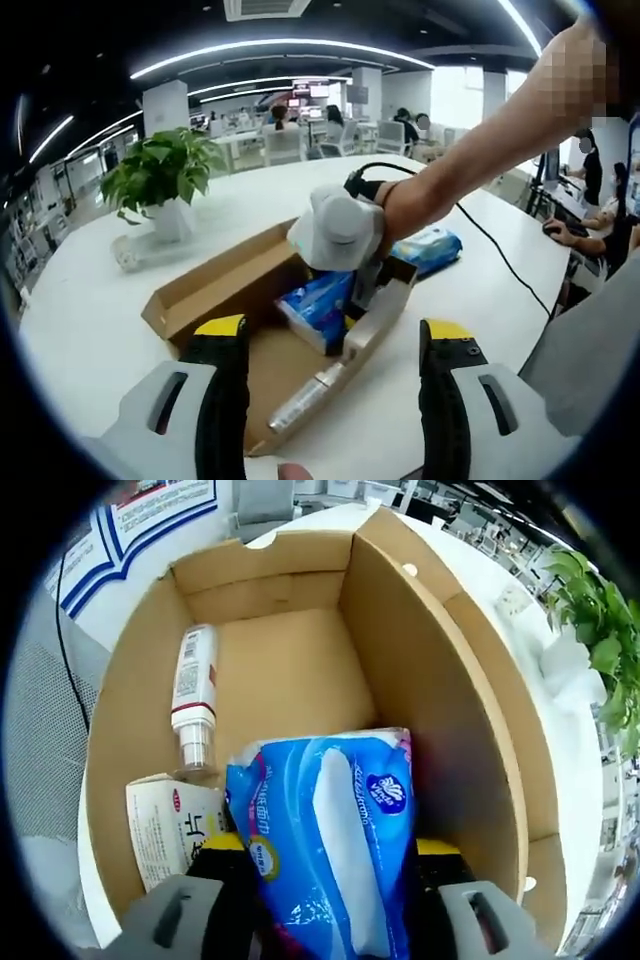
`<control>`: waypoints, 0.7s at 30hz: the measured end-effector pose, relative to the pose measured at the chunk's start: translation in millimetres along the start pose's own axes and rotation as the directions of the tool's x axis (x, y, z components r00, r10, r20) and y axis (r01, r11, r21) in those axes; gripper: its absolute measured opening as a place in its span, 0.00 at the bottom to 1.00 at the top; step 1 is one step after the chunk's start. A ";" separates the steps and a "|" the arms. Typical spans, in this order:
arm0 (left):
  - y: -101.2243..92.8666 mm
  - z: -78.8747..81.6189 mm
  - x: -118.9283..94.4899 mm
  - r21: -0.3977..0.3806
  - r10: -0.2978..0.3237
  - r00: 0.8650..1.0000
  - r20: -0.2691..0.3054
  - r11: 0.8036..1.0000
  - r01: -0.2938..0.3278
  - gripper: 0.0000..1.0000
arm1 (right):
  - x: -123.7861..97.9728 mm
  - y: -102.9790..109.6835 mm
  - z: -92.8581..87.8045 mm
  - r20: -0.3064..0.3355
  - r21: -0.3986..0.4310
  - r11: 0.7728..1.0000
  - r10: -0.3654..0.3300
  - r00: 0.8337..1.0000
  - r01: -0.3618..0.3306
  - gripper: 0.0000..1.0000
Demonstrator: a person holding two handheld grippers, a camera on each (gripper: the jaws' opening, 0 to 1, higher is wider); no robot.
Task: Operate the shoe box by opening the lid, removing the specified soft item, and placing it in the target area until the item is outside and the box remains undamaged.
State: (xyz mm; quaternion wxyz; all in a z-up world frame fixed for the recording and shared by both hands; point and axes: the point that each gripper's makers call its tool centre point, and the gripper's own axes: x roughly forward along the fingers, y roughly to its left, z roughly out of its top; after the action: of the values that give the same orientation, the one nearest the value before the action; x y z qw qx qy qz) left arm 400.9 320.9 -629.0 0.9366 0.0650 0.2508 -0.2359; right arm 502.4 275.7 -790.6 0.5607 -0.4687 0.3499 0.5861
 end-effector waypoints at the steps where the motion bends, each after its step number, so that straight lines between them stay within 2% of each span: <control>1: 0.3 -0.4 -0.1 -0.002 0.000 1.000 -0.001 1.000 0.000 0.67 | -0.5 1.0 -0.1 0.004 0.002 1.000 -0.001 1.000 0.001 0.52; 5: 1.9 -2.4 -0.1 -0.010 0.003 1.000 -0.007 1.000 -0.003 0.67 | -2.8 3.2 2.7 0.005 0.004 1.000 -0.025 1.000 0.024 0.41; 8: 1.5 -2.6 -0.1 -0.008 0.002 1.000 -0.009 1.000 -0.002 0.67 | -5.6 3.7 4.8 0.004 0.018 0.999 -0.043 0.999 0.043 0.37; 11: 0.3 -3.2 -0.3 -0.009 -0.004 1.000 -0.010 1.000 0.004 0.66 | -10.3 2.8 7.9 0.041 0.082 0.995 -0.059 0.997 0.056 0.35; 21: -3.2 -1.2 1.8 -0.004 -0.017 1.000 -0.006 1.000 0.017 0.66 | -31.6 -1.9 20.1 0.089 0.083 0.991 -0.110 0.990 0.103 0.34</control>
State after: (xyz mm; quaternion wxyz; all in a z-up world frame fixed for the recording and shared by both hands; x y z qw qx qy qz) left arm 400.2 317.7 -630.9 0.9339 0.0619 0.2548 -0.2429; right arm 499.0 284.3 -754.2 0.6249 -0.4366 0.3202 0.5624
